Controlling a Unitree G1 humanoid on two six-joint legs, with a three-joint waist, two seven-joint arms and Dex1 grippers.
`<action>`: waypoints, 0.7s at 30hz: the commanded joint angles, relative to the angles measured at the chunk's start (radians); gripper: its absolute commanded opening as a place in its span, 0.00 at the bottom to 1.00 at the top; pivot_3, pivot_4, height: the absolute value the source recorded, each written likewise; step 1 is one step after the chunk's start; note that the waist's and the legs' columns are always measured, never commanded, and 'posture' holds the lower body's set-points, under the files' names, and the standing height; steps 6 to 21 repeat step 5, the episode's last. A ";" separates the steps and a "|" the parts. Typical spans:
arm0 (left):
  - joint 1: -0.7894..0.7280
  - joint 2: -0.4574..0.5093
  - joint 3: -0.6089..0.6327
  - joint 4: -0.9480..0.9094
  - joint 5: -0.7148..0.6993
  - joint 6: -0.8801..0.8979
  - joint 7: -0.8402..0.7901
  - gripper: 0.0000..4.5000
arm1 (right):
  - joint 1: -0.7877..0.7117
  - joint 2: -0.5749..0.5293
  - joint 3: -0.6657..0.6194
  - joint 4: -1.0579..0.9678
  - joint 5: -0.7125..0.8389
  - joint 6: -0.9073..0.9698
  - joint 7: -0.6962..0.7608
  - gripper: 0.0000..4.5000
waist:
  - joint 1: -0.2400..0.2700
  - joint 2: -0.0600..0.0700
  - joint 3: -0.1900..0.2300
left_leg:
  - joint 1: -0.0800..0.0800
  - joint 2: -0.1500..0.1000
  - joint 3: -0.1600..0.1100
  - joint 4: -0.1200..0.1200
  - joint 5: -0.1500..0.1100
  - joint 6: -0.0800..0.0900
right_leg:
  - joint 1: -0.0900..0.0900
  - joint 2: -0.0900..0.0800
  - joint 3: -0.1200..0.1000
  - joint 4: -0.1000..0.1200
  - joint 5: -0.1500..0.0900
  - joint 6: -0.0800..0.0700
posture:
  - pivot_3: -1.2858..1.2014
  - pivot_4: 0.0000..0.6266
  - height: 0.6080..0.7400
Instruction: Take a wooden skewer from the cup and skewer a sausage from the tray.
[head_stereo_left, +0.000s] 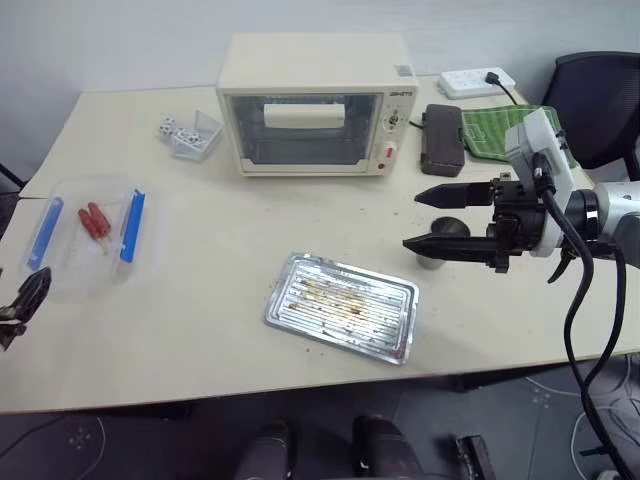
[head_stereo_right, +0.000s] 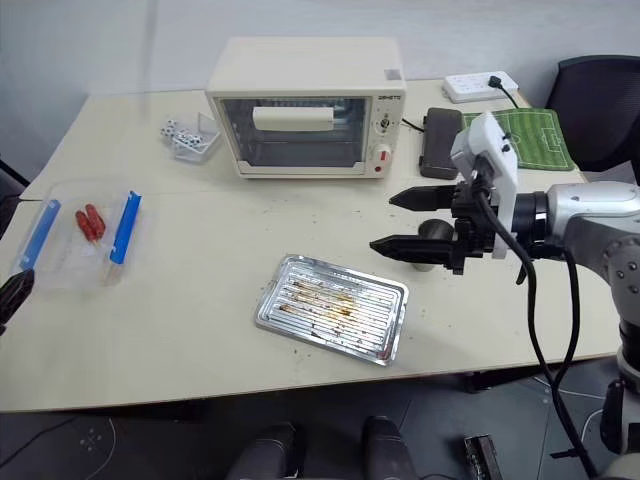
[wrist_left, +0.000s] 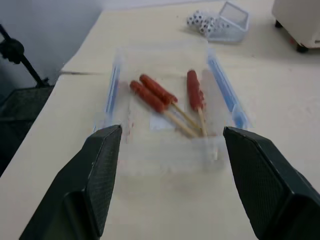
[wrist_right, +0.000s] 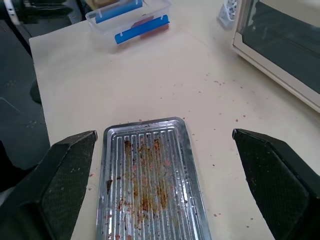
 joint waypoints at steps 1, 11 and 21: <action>0.024 0.034 0.066 -0.035 -0.055 0.014 -0.035 0.76 | -0.027 -0.031 -0.006 0.011 -0.033 -0.040 0.049 1.00 | 0.004 0.000 0.000 | 0.000 0.000 -0.001 0.000 0.000 0.000 | 0.001 0.000 0.000 -0.002 0.000 -0.001 | 0.52 0.24 1.00; 0.043 0.048 0.065 -0.035 -0.036 0.000 -0.035 0.76 | -0.025 -0.026 0.000 0.018 -0.049 -0.043 0.069 1.00 | 0.002 0.000 0.000 | 0.001 0.000 -0.003 0.000 0.000 0.001 | 0.004 -0.001 -0.001 -0.005 0.002 -0.002 | 0.52 0.24 1.00; 0.043 0.048 0.065 -0.035 -0.036 0.000 -0.035 0.76 | -0.025 -0.026 0.000 0.018 -0.049 -0.043 0.069 1.00 | 0.002 0.000 0.000 | 0.001 0.000 -0.003 0.000 0.000 0.001 | 0.004 -0.001 -0.001 -0.005 0.002 -0.002 | 0.52 0.24 1.00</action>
